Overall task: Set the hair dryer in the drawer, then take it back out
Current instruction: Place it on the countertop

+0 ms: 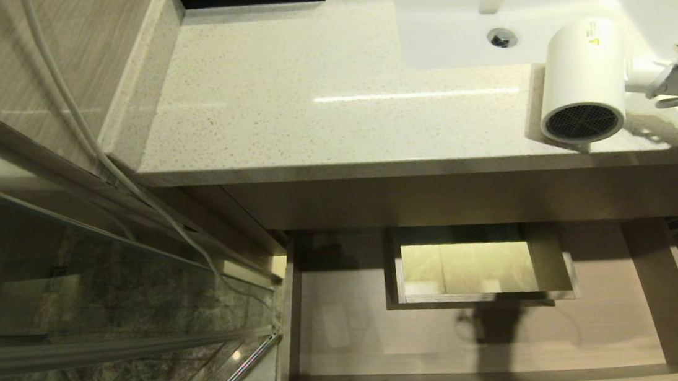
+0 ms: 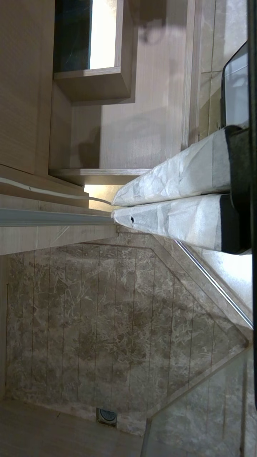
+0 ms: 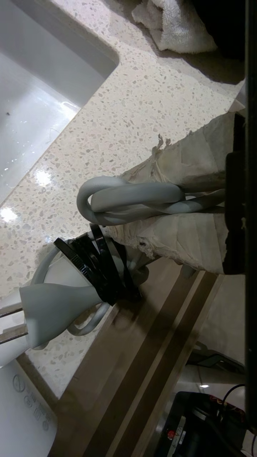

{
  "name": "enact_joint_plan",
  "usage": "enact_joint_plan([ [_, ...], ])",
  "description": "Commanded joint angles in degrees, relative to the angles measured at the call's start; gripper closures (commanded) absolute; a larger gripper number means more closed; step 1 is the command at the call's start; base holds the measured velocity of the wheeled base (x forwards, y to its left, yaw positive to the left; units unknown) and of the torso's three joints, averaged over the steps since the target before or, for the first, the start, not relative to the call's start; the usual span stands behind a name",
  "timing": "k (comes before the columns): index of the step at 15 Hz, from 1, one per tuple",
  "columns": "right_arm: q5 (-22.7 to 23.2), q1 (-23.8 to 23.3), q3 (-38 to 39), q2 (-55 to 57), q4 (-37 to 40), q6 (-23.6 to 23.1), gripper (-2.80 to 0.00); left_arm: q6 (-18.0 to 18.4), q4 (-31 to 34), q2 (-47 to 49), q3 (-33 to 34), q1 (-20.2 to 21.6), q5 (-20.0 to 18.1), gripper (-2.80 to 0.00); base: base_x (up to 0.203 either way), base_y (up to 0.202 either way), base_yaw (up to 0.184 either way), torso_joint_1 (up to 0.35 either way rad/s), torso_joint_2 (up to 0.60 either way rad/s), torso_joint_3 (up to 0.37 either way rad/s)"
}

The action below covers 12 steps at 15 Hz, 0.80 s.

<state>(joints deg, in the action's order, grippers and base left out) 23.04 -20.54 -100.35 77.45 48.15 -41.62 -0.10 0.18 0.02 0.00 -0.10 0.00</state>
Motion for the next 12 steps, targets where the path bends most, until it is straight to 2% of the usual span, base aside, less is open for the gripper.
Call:
enact_joint_plan([
  [1,0.16,-0.64,1.27,1.36,-0.19,-0.57,0.0,0.01,-0.01,-0.02,0.09,0.01,0.0,0.0,0.0,0.0,0.0,0.0,0.0,0.0],
  [6,0.1,-0.81,0.01,5.86,-4.32,-0.65,0.0,0.01,-0.01,-0.02,0.09,0.01,0.0,0.0,0.0,0.0,0.0,0.0,0.0,0.0],
  [12,-0.36,-1.87,-0.09,8.24,-7.8,-2.9,0.0,0.01,-0.01,-0.02,0.09,0.01,0.0,0.0,0.0,0.0,0.0,0.0,0.0,0.0],
])
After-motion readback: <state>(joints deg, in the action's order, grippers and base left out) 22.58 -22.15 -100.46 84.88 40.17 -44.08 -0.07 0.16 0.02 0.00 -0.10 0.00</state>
